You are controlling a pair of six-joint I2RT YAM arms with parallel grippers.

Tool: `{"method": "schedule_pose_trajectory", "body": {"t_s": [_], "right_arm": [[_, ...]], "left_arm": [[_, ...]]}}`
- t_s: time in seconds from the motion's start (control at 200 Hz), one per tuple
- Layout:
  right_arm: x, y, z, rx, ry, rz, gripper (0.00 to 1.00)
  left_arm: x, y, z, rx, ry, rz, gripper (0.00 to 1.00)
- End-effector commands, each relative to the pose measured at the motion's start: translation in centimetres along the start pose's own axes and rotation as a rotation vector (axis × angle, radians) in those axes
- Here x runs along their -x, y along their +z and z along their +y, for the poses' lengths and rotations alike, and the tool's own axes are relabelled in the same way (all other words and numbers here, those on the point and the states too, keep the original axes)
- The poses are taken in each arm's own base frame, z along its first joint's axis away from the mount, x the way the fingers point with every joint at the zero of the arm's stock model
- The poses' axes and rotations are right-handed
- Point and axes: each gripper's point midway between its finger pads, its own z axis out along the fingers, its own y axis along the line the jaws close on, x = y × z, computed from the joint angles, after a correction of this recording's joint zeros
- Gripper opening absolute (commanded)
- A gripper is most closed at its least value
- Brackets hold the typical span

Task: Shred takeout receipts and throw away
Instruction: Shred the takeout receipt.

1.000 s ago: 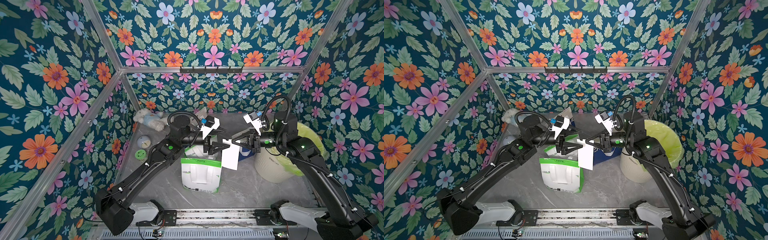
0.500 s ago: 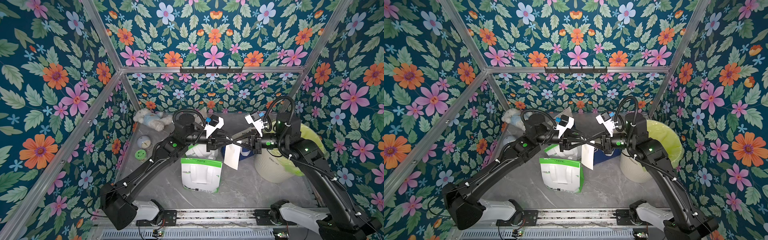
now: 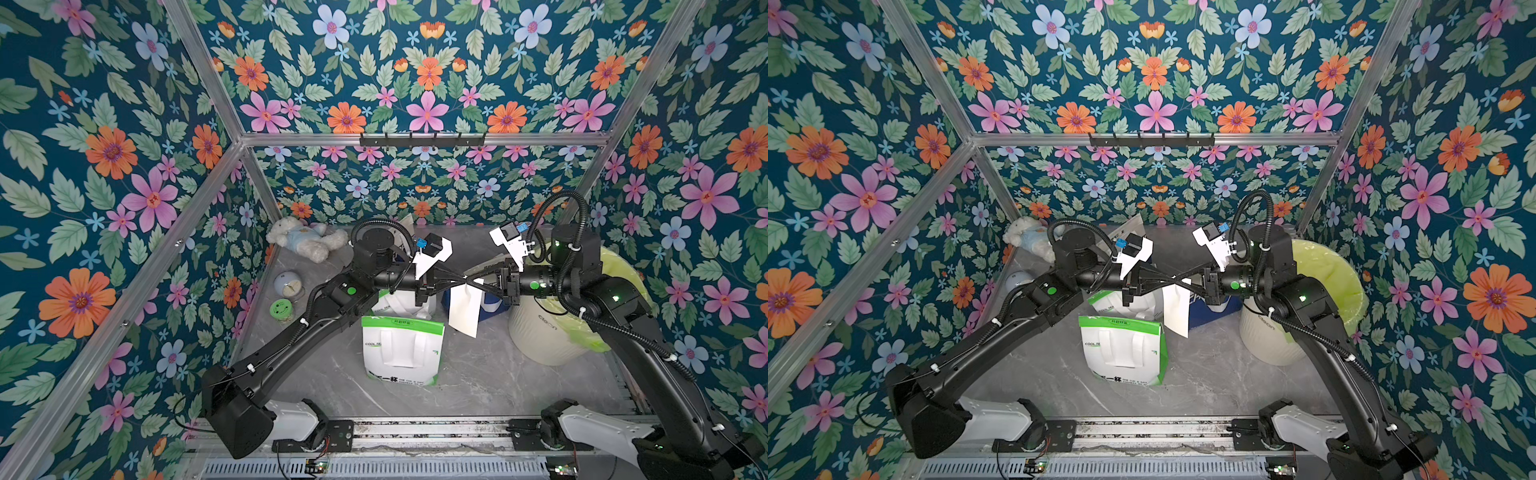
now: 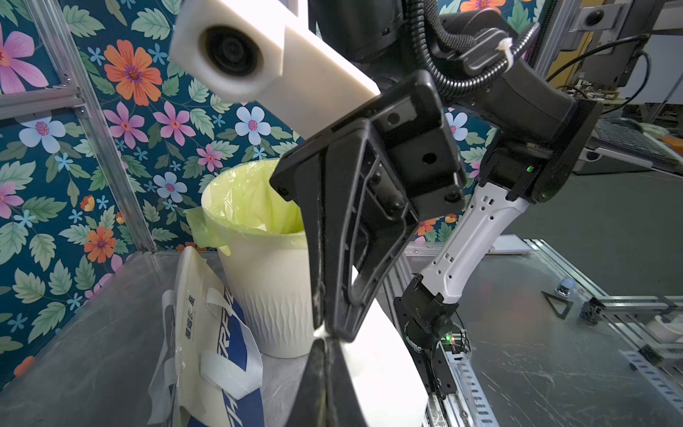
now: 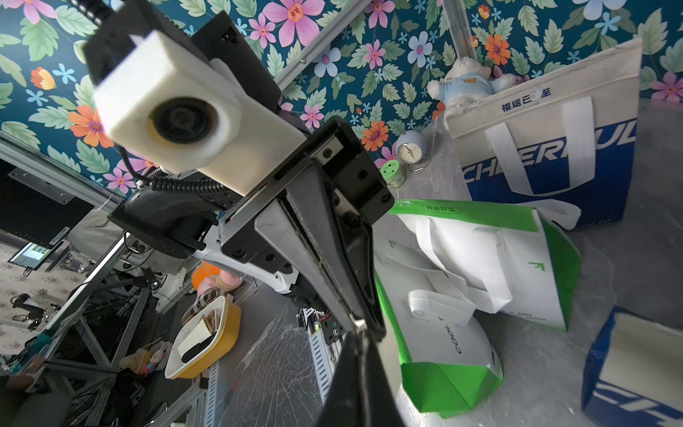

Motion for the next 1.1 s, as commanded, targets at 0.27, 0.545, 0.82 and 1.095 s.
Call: {"method": "schedule_pose_trajectory", "body": {"t_s": [0.27,0.545,0.82,1.095], "right_arm": [[0.4,-0.6,-5.9,-0.318,0.121,-0.067,0.00],[0.3,-1.2,-8.4,-0.457,0.174,-0.086,0.00],[0.0,-5.1,-12.0,-0.726,0.176,-0.119,0.00],[1.2,-13.0,-12.1,-0.987,0.180,-0.298,0.00]], "left_arm": [[1.1,0.0,-1.9,0.076,0.220,-0.068,0.00],[2.2,-0.6,-2.9,0.120,0.282,-0.137,0.00],[5.5,-4.0,-3.2,0.268,0.332,-0.269,0.00],[6.9,-6.3,-2.7,0.391,0.344,-0.289,0.00]]}}
